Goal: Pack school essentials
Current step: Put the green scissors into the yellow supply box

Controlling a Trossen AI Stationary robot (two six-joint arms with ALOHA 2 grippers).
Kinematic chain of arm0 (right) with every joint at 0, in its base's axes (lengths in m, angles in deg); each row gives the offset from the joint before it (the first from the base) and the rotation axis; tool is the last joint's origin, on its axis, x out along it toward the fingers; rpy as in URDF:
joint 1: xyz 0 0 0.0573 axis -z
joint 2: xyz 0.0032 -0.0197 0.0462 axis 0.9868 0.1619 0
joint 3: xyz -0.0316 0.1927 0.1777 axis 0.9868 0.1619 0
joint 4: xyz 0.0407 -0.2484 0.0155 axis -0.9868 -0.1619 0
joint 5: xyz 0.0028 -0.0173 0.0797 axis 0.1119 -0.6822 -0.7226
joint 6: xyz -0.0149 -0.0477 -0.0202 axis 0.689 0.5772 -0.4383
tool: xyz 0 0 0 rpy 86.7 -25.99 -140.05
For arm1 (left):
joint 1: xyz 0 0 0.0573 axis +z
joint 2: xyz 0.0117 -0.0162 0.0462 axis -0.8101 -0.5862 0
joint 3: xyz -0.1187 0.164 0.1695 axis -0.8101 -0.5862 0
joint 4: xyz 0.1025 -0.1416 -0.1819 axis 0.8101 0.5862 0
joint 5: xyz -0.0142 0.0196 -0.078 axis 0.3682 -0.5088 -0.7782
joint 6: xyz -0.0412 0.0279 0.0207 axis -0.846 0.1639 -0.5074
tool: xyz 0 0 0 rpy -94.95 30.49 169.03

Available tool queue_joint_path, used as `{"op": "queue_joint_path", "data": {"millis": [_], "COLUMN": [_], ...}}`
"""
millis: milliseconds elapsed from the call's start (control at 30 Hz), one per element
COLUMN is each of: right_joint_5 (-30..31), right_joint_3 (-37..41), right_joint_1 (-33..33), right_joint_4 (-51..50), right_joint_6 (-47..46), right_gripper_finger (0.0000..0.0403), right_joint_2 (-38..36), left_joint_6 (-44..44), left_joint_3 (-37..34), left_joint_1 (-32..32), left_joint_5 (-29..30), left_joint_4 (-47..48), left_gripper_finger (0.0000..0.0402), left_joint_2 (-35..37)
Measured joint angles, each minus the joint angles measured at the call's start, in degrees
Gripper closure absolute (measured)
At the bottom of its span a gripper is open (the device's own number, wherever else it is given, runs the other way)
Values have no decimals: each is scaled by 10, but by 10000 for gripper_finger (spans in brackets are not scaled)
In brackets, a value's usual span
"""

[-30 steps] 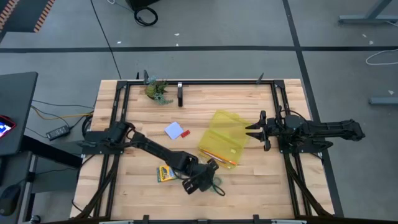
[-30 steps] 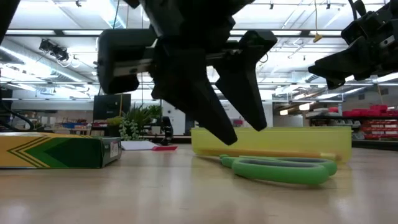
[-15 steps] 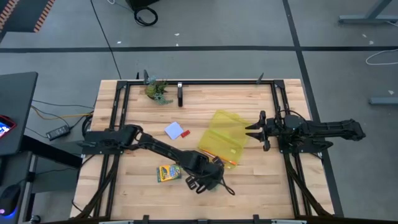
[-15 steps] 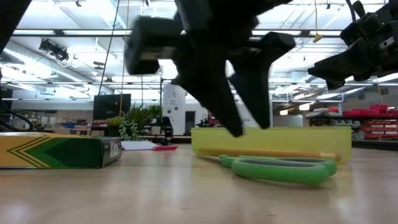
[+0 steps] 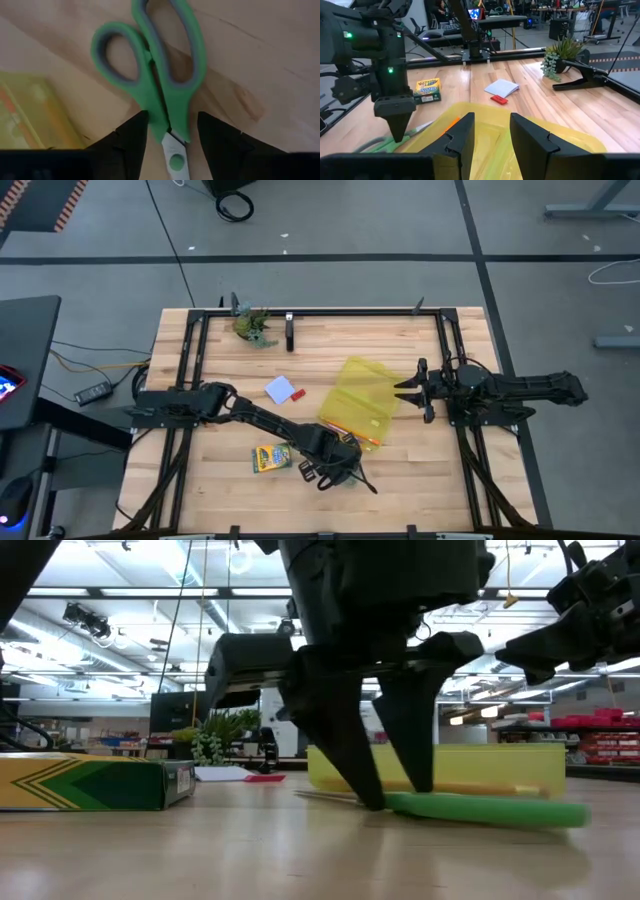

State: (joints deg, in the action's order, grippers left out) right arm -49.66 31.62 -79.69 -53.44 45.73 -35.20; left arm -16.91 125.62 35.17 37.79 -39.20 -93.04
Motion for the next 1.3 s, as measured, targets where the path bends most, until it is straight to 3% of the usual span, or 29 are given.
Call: {"op": "queue_joint_path", "data": {"millis": [433, 900, 1133, 1300], "right_joint_5": [0, 0, 0, 0], "right_joint_3": [0, 0, 0, 0], "right_joint_1": [0, 0, 0, 0], "right_joint_4": [-1, 0, 0, 0], "right_joint_6": [0, 0, 0, 0], "right_gripper_finger": [272, 272, 272, 272], "right_joint_2": [1, 1, 1, 0], "left_joint_6": [-67, -172, -255, -268], "left_joint_3": [16, 24, 24, 26], "left_joint_1": [-4, -5, -3, -3], "left_joint_5": [-5, -4, -4, -5], "left_joint_4": [22, 34, 39, 32], "left_gripper_finger": [232, 142, 170, 197], "left_joint_2": [-2, -3, -3, -17]}}
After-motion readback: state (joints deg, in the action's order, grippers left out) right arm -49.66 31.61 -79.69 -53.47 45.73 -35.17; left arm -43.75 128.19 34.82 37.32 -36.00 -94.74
